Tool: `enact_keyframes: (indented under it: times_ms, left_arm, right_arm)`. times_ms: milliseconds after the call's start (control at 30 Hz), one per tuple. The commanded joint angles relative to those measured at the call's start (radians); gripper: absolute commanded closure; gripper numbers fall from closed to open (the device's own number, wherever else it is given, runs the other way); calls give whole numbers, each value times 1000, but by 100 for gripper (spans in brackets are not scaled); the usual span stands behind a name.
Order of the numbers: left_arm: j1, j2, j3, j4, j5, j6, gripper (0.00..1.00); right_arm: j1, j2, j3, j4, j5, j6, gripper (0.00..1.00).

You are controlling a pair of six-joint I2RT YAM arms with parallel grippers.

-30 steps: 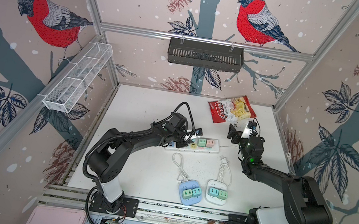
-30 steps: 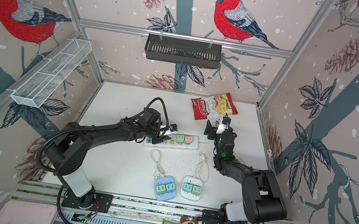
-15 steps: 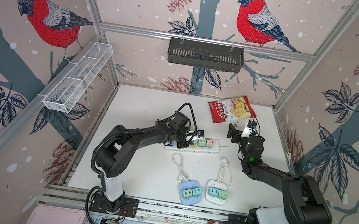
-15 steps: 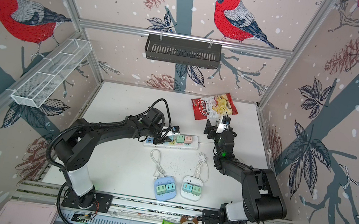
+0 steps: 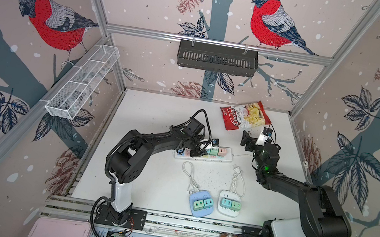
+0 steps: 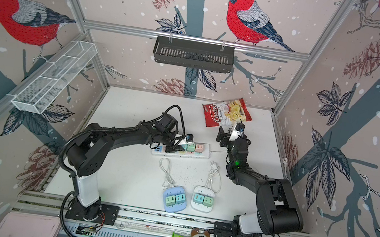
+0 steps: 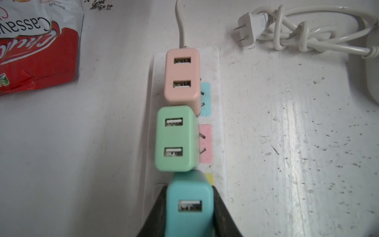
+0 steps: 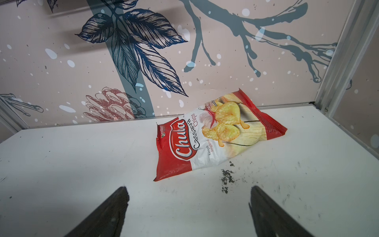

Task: Insert the plug
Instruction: 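Lower the teal charger into the strip socket next to the mint-green charger, then open the left gripper and lift it away from the power strip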

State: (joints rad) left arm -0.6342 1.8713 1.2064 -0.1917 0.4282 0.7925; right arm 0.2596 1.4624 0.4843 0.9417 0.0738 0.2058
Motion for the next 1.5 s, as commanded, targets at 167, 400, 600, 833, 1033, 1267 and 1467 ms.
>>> enact_keyframes:
  times_ms: [167,400,600,833,1033,1267,1467]
  left_arm:
    - [3,29,24,-86,-7,18,100]
    - [24,44,32,-122,14,-27,100]
    - [12,64,31,-139,12,-61,100]
    - [-18,83,31,-146,-56,-89,100]
    - [-19,112,54,-172,-83,-102,100]
    - [-13,126,87,-201,-51,-128,100]
    - [-14,98,91,-192,-46,-148,82]
  right_arm:
    - [-5,-3,-1,22,-12,8,7]
    - [-7,-4,-5,25,-14,12,7]
    - [-7,4,5,14,-20,12,7]
    - [-8,3,2,18,-20,13,7]
    - [-10,9,9,14,-21,14,7]
    - [-10,10,9,15,-20,14,7]
    - [-12,9,6,20,-16,17,6]
